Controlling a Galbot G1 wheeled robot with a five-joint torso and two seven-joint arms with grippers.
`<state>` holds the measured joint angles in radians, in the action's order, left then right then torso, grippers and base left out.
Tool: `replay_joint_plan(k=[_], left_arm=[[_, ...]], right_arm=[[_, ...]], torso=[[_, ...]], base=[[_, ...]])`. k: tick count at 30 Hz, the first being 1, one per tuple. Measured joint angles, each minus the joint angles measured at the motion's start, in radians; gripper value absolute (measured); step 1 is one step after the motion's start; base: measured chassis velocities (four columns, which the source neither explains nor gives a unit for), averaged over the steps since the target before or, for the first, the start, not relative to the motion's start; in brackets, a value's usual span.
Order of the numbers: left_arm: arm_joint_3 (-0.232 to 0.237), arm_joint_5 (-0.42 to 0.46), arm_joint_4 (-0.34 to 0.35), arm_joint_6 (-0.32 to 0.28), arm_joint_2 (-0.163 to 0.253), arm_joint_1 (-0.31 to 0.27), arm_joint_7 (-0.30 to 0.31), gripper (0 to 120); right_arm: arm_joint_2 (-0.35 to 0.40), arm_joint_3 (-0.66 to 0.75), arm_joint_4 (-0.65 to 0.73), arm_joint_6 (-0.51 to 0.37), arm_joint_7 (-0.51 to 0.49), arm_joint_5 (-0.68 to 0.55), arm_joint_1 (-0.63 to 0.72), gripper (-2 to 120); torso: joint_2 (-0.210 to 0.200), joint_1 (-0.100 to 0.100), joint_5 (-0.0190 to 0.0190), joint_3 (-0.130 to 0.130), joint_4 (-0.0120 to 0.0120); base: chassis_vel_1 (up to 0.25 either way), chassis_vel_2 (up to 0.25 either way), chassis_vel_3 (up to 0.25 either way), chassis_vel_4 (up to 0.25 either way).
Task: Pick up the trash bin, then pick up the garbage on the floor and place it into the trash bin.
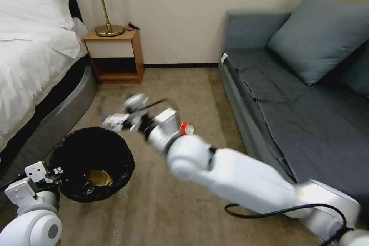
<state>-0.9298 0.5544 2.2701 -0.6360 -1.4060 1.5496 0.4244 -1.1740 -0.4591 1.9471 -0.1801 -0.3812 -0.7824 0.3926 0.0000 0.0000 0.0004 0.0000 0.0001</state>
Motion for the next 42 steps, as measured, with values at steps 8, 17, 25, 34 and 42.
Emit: replay_joint_plan(k=[8,17,25,34,42], left_arm=[[-0.011,0.002,-0.014,0.012,0.003,-0.005,-0.007,3],[-0.011,0.000,-0.026,0.028,-0.011,-0.012,-0.016,3],[-0.013,0.000,-0.034,0.035,-0.021,-0.022,-0.018,3],[-0.037,0.003,-0.034,0.036,-0.018,-0.020,-0.020,3],[-0.040,0.003,-0.035,0.036,-0.017,-0.018,-0.020,3]], right_arm=[[0.177,0.302,0.095,0.030,0.074,0.186,0.212,100],[0.210,0.675,0.299,0.036,-0.008,0.394,0.770,100],[0.172,0.706,0.324,0.064,-0.005,0.547,0.968,100],[0.152,0.669,0.294,0.092,0.023,0.573,0.969,100],[0.154,0.658,0.278,0.101,0.031,0.571,0.951,100]], torso=[[0.000,0.000,0.0002,0.000,-0.0006],[0.000,0.000,-0.0004,0.000,0.0001],[0.000,0.000,-0.0005,0.000,-0.0001],[0.000,0.000,-0.0004,0.000,0.0000],[0.000,0.000,-0.0004,0.000,0.0000]], base=[[0.000,0.000,0.000,0.000],[0.000,0.000,0.000,0.000],[0.000,0.000,0.000,0.000],[0.000,0.000,0.000,0.000],[-0.046,0.055,0.047,-0.052]])
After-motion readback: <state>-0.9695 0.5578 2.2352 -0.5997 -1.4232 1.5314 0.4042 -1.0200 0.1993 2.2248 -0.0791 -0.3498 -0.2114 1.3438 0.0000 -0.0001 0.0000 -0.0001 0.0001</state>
